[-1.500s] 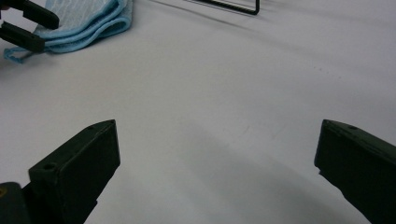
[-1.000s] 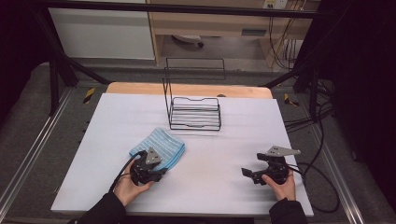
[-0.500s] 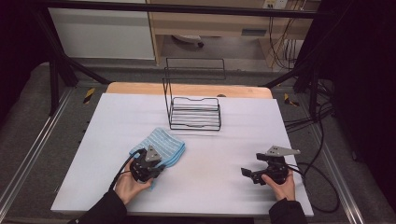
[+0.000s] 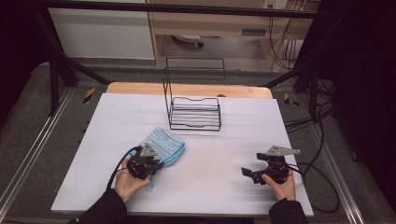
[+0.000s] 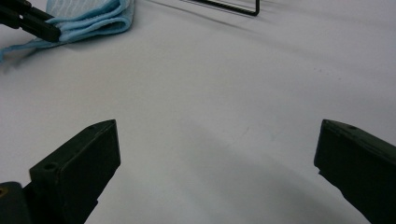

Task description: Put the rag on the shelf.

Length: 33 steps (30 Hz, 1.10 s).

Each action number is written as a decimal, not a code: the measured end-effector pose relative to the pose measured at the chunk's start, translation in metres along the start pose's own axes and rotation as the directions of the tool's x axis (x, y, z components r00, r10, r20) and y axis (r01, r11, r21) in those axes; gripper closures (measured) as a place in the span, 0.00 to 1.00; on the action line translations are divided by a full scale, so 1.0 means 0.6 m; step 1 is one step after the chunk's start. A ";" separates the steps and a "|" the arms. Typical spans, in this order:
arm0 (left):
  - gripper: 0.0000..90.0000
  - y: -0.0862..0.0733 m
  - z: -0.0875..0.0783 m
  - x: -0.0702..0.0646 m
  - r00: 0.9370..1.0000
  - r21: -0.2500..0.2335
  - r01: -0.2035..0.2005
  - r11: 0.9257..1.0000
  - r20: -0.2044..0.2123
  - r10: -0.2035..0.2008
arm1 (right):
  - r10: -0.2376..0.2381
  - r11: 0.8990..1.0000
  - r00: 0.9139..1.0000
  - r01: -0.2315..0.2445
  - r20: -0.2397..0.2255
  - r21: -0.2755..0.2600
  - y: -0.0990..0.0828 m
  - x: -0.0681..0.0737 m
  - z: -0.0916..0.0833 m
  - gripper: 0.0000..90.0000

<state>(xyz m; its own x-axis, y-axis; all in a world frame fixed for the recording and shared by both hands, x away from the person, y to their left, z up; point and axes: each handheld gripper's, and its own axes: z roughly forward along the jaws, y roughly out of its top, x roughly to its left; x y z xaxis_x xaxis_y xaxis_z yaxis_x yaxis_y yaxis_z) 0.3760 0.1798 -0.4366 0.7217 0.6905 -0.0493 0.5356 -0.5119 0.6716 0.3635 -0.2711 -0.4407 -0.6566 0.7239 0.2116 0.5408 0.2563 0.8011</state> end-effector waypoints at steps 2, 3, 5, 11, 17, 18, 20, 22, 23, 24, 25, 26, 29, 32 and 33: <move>0.90 0.000 -0.004 0.005 1.000 -0.007 0.017 1.000 0.017 -0.017 | 0.000 1.000 1.000 0.000 -0.001 0.005 0.000 0.000 0.001 0.01; 0.90 0.000 -0.006 0.007 1.000 -0.013 0.023 1.000 0.021 -0.023 | 0.000 1.000 1.000 0.000 -0.001 0.003 0.000 0.000 0.001 0.01; 0.90 0.001 -0.010 0.010 0.999 -0.022 0.035 0.999 0.033 -0.034 | -0.002 1.000 1.000 0.002 -0.001 0.001 0.000 0.000 0.001 0.01; 0.90 0.004 -0.020 0.012 0.996 -0.045 0.059 0.997 0.064 -0.056 | -0.002 1.000 1.000 0.002 -0.001 0.000 0.000 0.000 0.000 0.01; 0.90 0.010 -0.023 -0.001 0.995 -0.056 0.063 0.996 0.085 -0.058 | -0.002 1.000 1.000 0.002 -0.002 0.000 0.000 -0.001 0.000 0.01; 0.90 0.010 -0.022 -0.006 0.995 -0.054 0.058 0.997 0.083 -0.054 | -0.002 1.000 1.000 0.002 -0.002 0.000 0.000 0.000 0.000 0.01; 0.90 0.011 -0.019 -0.012 0.995 -0.052 0.059 0.997 0.085 -0.055 | 0.001 1.000 1.000 -0.001 0.000 0.002 0.000 0.000 0.000 0.01; 0.90 0.012 -0.017 -0.018 0.994 -0.048 0.062 0.997 0.089 -0.057 | 0.001 1.000 1.000 -0.001 -0.001 0.001 0.000 0.000 0.000 0.01; 0.90 0.012 -0.017 -0.022 0.994 -0.045 0.063 0.997 0.090 -0.059 | -0.002 1.000 1.000 0.002 -0.001 0.001 0.000 0.000 0.000 0.01; 0.90 0.013 -0.015 -0.025 0.994 -0.042 0.064 0.997 0.090 -0.060 | -0.003 1.000 1.000 0.003 -0.001 0.001 0.000 0.000 0.000 0.01; 0.90 0.013 -0.014 -0.028 0.994 -0.038 0.064 0.997 0.092 -0.060 | -0.003 1.000 1.000 0.003 -0.001 0.002 0.000 0.000 0.000 0.01; 0.90 0.014 -0.014 -0.031 0.994 -0.035 0.063 0.997 0.095 -0.060 | -0.002 1.000 1.000 0.002 0.000 0.002 0.000 0.000 0.000 0.01; 0.90 0.016 -0.012 -0.042 0.992 -0.035 0.065 0.997 0.106 -0.061 | -0.004 1.000 1.000 0.004 -0.001 0.003 0.000 0.000 0.001 0.01; 0.90 0.019 -0.010 -0.052 0.992 -0.038 0.063 0.997 0.116 -0.058 | -0.005 1.000 1.000 0.005 0.000 0.004 0.000 -0.001 0.002 0.01; 0.90 0.020 -0.009 -0.055 0.991 -0.037 0.063 0.997 0.120 -0.059 | -0.004 1.000 1.000 0.004 0.001 0.006 0.000 0.000 0.002 0.01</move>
<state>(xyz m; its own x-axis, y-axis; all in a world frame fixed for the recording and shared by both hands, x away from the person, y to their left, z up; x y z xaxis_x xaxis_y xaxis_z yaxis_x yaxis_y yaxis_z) 0.3563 0.1538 -0.4230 0.7365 0.6529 -0.1770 0.5637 -0.4477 0.6941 0.3643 -0.2705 -0.4411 -0.6583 0.7234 0.2080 0.5412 0.2628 0.7988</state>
